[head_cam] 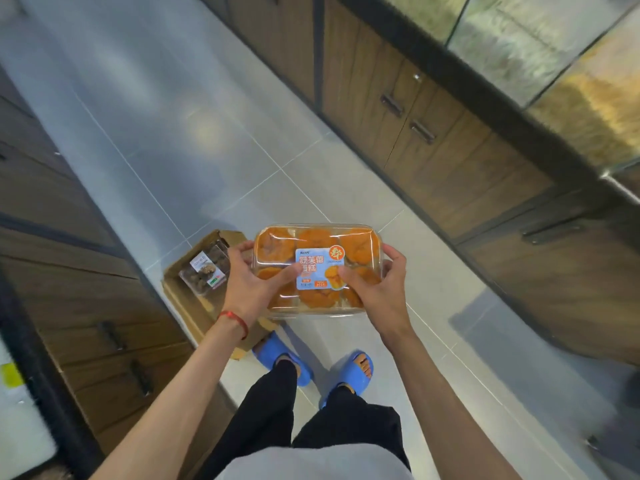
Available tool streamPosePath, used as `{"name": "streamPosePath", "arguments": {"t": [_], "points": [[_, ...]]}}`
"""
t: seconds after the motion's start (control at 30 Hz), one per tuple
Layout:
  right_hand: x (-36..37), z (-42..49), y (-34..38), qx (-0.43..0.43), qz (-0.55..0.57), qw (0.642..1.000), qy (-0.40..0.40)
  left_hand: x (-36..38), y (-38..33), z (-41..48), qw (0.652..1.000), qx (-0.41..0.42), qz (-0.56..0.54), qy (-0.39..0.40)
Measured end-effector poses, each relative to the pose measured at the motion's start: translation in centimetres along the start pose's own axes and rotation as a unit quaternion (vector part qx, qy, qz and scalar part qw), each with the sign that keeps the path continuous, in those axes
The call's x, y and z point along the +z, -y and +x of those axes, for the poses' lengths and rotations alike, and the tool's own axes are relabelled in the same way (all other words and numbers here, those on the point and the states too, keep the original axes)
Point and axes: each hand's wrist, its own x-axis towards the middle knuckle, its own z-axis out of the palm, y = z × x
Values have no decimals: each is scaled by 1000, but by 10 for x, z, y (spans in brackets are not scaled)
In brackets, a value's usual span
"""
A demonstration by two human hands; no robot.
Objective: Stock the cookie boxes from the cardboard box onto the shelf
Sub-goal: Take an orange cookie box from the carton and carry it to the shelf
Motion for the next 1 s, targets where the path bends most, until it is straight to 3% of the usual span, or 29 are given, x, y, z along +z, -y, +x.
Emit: {"name": "streamPosePath", "arguments": {"t": [0.43, 1.0], "points": [[-143, 28, 94, -66, 59, 993, -82, 143, -128, -2, 988, 139, 24, 67], [-162, 200, 242, -103, 116, 952, -264, 247, -325, 190, 954, 220, 13, 204]]}}
